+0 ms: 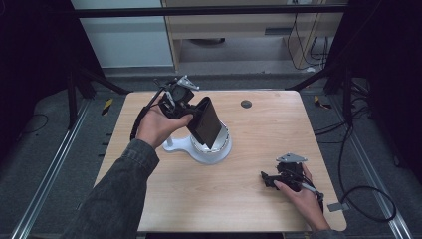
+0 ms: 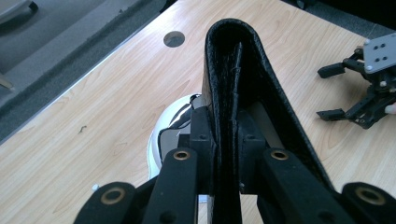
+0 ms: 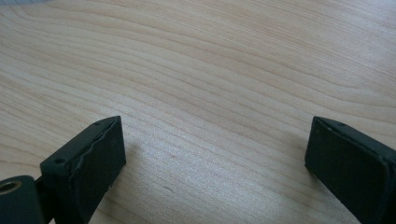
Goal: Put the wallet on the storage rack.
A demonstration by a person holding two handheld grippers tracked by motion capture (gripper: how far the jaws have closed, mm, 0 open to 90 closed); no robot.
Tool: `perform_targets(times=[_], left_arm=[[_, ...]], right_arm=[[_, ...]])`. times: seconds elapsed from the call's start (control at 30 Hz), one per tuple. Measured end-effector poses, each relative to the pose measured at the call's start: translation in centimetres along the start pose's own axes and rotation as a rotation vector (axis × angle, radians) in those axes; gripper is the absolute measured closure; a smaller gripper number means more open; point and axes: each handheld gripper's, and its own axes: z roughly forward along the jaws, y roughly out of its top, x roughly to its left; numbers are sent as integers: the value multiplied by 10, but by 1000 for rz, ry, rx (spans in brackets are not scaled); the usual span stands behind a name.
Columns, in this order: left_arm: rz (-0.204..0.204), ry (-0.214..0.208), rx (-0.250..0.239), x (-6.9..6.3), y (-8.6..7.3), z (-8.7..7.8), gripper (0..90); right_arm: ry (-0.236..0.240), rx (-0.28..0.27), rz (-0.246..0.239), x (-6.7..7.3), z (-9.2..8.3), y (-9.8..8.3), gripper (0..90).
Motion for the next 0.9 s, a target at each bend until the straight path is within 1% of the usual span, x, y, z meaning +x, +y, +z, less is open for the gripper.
perform_targets(times=[0.23, 0.4, 0.57, 0.83, 0.9], left_arm=[[-6, -3, 19, 2, -1, 16, 804], [-4, -15, 29, 0, 1, 27, 803], [-3, -17, 45, -1, 1, 38, 803], [-9, -27, 66, -1, -1, 49, 802], [-14, -31, 65, 0, -2, 51, 802]], right_arm=[[1, 0, -2, 0, 0, 0, 52], [1, 2, -2, 0, -1, 0, 52], [2, 2, -4, 0, -1, 0, 52], [3, 0, -3, 0, -1, -1, 51], [5, 0, -2, 0, -1, -1, 52]])
